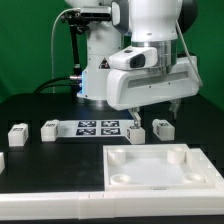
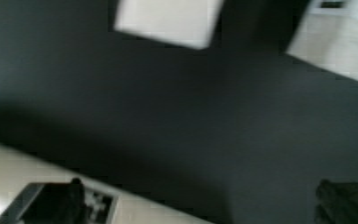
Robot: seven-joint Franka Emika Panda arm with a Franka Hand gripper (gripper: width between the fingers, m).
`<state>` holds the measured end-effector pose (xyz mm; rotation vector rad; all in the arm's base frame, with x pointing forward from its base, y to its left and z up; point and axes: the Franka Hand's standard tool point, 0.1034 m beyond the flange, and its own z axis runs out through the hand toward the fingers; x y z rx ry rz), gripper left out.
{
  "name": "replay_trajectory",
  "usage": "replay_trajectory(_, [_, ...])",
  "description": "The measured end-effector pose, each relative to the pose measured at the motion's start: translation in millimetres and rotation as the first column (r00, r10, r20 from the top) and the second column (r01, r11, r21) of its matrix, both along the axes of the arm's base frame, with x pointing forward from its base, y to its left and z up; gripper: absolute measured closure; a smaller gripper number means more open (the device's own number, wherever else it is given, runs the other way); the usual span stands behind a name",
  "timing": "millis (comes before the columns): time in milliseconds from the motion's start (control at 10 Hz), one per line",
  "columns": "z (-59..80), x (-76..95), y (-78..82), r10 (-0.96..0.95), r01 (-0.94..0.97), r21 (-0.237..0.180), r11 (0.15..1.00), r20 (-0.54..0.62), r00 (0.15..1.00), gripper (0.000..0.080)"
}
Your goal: Assemble one leg
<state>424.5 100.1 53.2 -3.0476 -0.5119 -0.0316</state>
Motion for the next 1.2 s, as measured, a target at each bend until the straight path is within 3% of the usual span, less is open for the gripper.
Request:
replay_trajectory(100, [-2.1, -8.6, 8.2, -0.062, 0.062, 0.003, 0.998, -0.015, 0.998, 0.0151])
replay_trajectory(400, [-4.5, -27.2, 33.1, -0.016, 0.016, -0.004, 1.000, -0.057, 0.998, 0.0151])
replay_trajectory(600, [-5.2, -32.1, 32.4, -0.008, 0.005, -0.020, 1.000, -0.127, 0.992, 0.0151])
replay_trajectory(800, [-2.0, -36.2, 34.7, -0.006, -0.017, -0.067, 0.998, -0.331, 0.944, 0.0151])
replay_trajectory(900, [-3.5, -33.0, 37.0, -0.007, -0.023, -0.073, 0.997, -0.381, 0.924, 0.0151])
replay_trajectory(1200, [-6.0, -56.0, 41.7, -0.052, -0.076, -0.163, 0.984, -0.664, 0.746, 0.0151])
